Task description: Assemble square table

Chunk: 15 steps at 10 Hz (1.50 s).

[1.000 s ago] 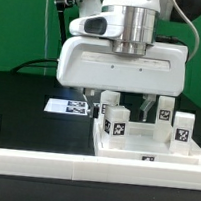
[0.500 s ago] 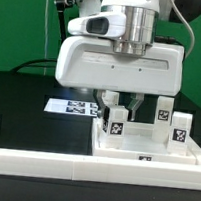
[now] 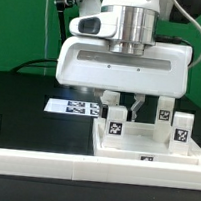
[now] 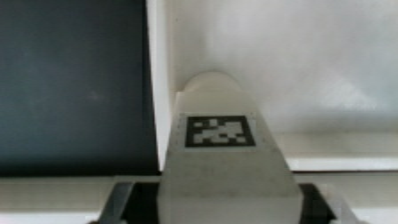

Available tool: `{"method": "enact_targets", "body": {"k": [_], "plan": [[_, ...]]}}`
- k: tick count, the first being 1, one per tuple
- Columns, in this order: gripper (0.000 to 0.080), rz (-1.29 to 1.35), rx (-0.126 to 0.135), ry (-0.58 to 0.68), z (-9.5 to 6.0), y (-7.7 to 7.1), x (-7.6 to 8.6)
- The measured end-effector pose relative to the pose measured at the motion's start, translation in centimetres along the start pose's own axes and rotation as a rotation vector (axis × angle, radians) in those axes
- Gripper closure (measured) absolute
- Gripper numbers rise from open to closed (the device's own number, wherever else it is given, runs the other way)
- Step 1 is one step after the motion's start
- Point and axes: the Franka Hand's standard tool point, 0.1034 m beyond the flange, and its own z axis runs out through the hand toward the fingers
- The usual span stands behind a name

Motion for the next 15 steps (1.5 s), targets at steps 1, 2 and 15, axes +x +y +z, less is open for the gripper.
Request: {"method": "enact_targets", "body": {"k": [1,2,15], "plan": [[0.0509,0.12,0.0,-0.002,0.02,0.05,-0.04],[0.0508,0.213,-0.001,-0.004,0.04,0.11,-0.07],[0.0193,0.77,-0.007,-0.05,0.03,0.34,0.06]]}}
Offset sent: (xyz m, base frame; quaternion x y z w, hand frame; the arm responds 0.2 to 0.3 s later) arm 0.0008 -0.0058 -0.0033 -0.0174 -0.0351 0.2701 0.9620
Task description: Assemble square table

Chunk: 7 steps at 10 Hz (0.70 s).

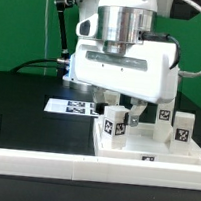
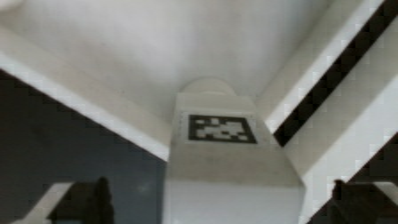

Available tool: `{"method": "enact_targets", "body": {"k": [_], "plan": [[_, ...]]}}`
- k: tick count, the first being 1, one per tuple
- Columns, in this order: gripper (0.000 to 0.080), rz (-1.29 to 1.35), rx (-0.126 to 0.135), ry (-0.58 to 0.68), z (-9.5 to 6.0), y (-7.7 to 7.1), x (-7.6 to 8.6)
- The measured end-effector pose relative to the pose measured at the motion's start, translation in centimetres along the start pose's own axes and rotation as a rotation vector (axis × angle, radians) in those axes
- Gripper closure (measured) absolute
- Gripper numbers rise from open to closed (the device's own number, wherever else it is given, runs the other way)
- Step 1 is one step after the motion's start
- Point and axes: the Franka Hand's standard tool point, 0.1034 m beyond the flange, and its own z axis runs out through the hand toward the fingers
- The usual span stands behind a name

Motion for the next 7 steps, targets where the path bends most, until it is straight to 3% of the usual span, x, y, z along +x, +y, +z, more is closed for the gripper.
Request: {"method": "enact_targets", "body": {"k": [7], "plan": [[0.015,-0.772,0.007,0.012,0.15,-0.17,-0.5]]}}
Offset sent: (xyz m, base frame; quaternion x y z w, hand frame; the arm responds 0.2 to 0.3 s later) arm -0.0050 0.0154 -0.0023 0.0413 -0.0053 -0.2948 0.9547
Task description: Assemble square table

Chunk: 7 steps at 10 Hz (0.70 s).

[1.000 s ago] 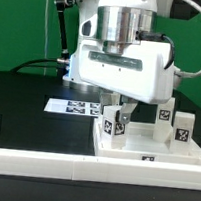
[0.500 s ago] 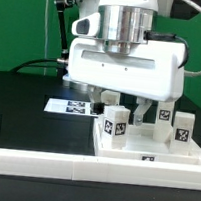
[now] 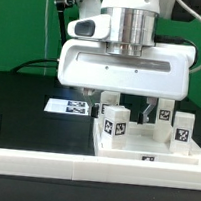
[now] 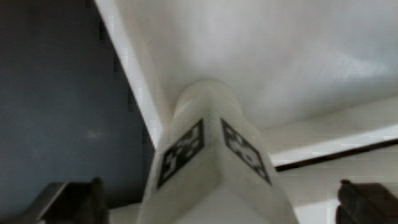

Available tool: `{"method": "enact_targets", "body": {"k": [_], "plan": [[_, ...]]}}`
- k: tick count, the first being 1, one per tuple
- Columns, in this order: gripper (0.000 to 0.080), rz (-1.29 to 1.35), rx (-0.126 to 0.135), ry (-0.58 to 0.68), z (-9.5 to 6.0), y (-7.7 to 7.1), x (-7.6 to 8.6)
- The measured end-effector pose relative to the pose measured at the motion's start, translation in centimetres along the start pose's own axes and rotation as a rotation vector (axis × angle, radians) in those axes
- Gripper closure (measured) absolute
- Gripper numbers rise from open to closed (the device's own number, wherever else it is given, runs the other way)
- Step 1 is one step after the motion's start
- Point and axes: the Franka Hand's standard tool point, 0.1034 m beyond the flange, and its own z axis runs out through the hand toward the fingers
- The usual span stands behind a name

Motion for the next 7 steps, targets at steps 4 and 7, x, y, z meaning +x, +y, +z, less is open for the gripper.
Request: {"method": "enact_targets", "body": {"k": [4,7], "plan": [[0.0151,-0.295,-0.005,0.001,-0.21,0.35,0.07],[0.015,-0.459,-0.01,0.0,-0.24,0.47,0.12]]}}
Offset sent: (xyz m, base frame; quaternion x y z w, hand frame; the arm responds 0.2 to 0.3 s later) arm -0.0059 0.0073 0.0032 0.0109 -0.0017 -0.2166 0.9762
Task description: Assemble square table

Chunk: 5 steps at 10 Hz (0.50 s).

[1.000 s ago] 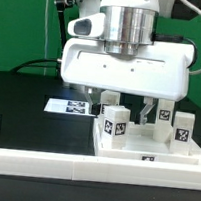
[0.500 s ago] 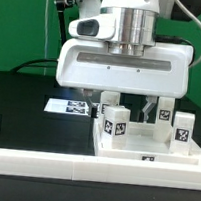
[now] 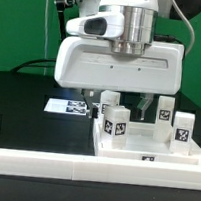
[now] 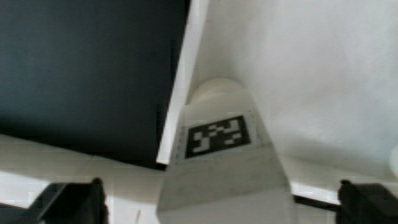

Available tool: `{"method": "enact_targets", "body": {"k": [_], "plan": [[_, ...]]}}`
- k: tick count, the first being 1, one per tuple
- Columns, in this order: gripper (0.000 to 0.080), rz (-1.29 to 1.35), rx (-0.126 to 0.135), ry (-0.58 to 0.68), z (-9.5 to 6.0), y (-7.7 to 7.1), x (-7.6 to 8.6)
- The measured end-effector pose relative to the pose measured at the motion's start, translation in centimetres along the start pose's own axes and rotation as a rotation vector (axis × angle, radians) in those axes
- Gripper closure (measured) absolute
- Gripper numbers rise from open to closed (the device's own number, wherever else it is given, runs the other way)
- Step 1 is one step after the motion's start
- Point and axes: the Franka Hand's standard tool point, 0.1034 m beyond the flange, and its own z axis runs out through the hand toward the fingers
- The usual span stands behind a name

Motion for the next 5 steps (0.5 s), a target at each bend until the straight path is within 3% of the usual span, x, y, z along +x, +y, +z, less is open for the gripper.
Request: {"method": "enact_targets", "body": {"k": [3,5], "plan": [[0.0151,-0.113,-0.009,-0.003,0.04,0.1,0.0],[0.0198,-0.106,-0.01,-0.004,0.09,0.17,-0.05]]}}
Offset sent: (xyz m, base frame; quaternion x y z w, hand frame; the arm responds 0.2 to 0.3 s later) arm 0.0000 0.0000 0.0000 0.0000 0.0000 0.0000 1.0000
